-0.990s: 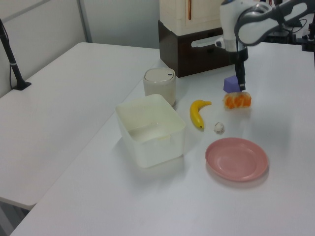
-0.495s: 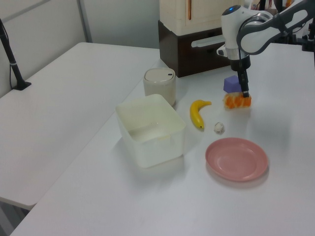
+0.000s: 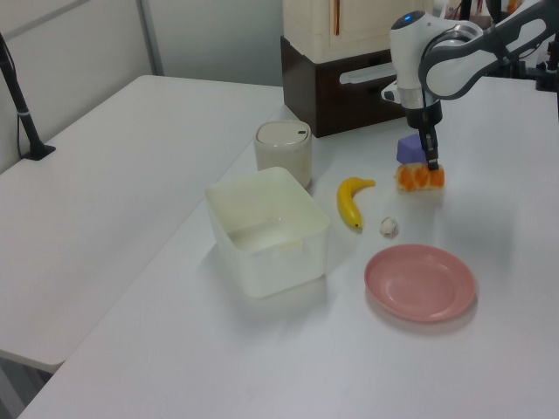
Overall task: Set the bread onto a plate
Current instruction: 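Lift the bread slice and carry it over the pink plate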
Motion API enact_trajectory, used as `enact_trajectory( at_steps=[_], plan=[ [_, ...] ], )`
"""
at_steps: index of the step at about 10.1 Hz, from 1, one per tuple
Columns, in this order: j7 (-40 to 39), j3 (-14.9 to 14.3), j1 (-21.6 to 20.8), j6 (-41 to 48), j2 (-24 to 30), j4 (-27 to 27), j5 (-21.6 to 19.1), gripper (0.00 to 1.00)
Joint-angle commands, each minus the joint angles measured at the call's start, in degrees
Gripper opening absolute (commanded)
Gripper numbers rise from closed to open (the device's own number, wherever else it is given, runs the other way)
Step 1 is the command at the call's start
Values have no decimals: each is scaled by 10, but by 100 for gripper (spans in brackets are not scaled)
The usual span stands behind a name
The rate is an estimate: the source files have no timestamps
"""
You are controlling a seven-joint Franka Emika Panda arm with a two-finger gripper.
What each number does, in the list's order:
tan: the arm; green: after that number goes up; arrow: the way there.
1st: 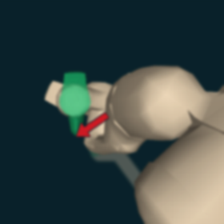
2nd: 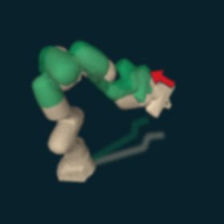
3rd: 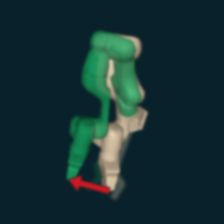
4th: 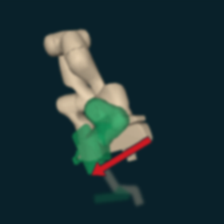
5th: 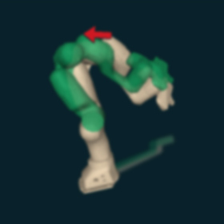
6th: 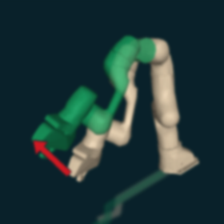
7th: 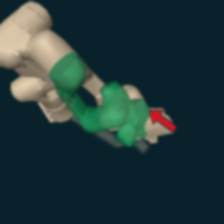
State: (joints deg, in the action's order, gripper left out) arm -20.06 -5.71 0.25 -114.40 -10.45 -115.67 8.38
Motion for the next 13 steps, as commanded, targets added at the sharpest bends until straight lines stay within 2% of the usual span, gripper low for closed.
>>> enact_trajectory(
  at_steps=[1,3,6,10,12,13],
  plan=[
    [3,-4,-11,54,37,24,7,0],
    [3,-3,-33,107,66,40,-7,0],
    [18,-3,-101,150,85,40,-91,0],
    [49,-2,-170,180,89,40,-162,0],
    [105,-3,-239,178,83,40,-188,0],
    [122,-3,-260,178,81,39,-196,0]
  ],
)
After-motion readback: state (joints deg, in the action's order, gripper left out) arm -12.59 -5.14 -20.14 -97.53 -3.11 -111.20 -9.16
